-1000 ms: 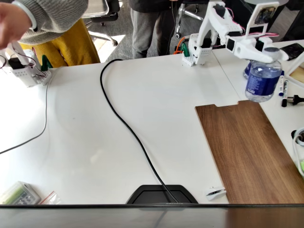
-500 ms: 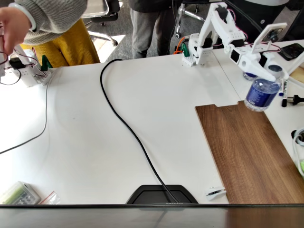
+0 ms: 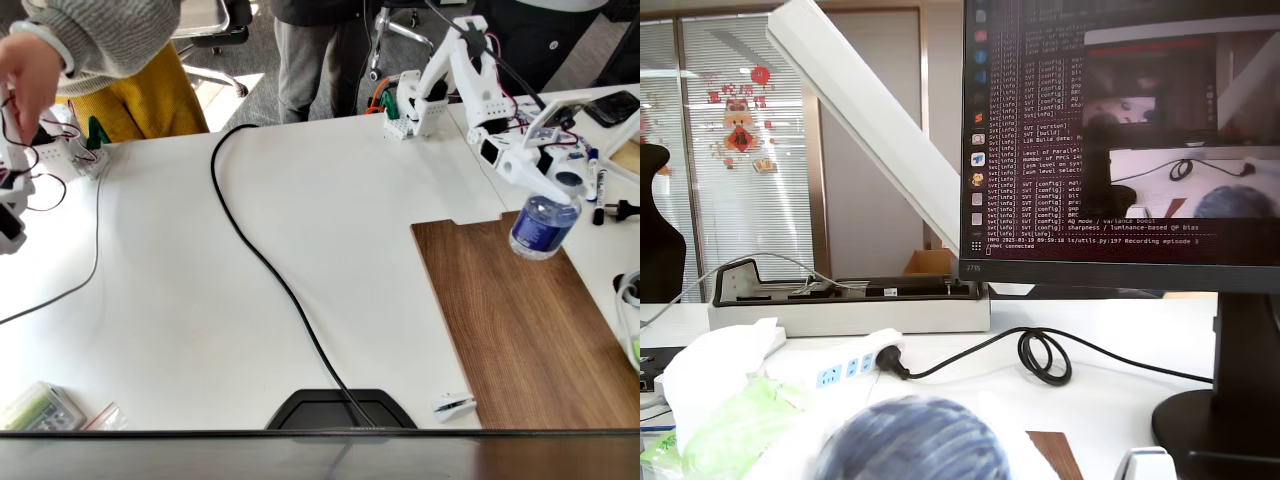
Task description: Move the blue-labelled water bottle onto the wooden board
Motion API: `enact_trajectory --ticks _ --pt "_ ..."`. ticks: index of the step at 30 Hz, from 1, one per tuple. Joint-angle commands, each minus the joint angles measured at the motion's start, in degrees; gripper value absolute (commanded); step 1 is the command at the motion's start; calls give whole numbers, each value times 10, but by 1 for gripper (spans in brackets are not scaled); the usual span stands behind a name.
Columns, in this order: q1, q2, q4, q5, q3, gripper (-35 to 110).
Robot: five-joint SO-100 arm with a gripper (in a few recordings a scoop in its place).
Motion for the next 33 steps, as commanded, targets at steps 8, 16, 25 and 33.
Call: enact_trajectory --ticks 8,16,25,33 --pt "-6 -32 -96 54 10 0" --pt "-1 -47 -65 36 40 0" --pt "4 -54 -23 22 46 0" --pt "4 -76 -17 18 47 0"
